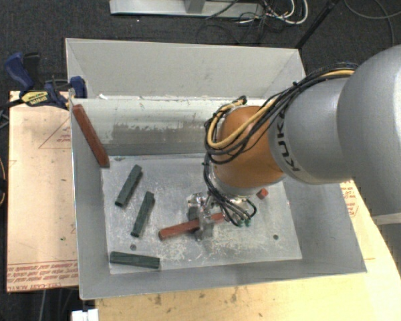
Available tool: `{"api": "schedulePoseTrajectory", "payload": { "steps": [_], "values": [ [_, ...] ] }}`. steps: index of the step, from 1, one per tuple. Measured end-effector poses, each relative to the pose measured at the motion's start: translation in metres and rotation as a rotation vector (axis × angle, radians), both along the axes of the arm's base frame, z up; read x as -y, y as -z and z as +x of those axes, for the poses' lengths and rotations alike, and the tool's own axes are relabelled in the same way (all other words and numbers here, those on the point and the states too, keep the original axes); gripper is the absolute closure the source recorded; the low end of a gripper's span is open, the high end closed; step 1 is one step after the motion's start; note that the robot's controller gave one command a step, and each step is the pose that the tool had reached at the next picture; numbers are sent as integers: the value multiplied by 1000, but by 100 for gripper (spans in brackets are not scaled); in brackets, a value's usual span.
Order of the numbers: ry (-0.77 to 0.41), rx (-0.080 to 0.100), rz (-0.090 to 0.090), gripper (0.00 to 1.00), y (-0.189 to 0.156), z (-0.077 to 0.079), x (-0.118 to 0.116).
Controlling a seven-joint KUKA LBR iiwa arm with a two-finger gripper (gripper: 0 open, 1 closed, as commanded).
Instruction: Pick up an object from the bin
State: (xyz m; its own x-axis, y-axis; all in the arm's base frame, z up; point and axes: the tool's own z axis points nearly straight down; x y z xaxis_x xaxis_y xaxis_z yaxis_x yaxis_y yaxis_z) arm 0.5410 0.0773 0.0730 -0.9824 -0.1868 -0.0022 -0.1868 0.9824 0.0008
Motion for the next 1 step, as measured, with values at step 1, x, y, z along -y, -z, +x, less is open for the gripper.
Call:
{"api": "schedulePoseTrajectory", "payload": {
  "steps": [1],
  "values": [
    [-12,-2,-1,100,-202,18,-30]
  ]
}}
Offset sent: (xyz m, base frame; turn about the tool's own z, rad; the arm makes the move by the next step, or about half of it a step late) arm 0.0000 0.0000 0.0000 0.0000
